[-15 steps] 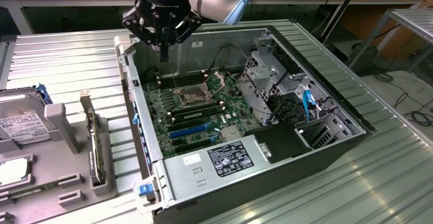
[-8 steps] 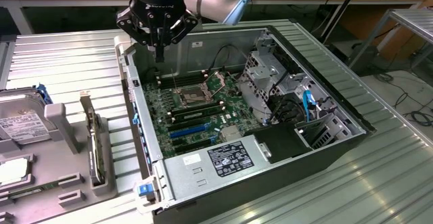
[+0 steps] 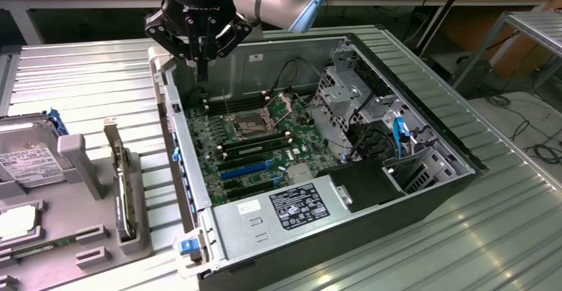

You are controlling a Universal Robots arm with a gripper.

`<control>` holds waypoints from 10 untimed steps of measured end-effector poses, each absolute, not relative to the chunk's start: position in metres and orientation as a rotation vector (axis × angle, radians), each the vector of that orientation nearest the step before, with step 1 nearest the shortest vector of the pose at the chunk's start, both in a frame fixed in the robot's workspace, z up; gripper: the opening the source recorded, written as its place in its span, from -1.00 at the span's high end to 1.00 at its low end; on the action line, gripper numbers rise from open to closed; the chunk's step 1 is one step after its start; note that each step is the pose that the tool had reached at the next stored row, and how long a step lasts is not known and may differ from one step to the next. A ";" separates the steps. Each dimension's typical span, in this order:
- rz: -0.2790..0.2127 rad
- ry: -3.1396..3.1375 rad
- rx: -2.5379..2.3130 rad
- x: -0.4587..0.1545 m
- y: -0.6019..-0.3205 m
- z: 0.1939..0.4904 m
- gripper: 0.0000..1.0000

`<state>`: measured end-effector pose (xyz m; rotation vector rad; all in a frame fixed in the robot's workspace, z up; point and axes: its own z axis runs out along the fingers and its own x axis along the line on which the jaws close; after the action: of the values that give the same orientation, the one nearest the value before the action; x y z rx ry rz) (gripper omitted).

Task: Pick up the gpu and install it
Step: 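Reach for the gpu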

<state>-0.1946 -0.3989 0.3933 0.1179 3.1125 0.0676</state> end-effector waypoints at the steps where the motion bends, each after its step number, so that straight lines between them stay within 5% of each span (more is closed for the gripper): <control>1: 0.068 3.112 0.118 -0.195 -0.399 0.393 0.79; 10: 0.068 3.112 0.118 -0.201 -0.399 0.393 0.79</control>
<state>-0.2014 -0.3989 0.3932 0.1180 3.1125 0.0677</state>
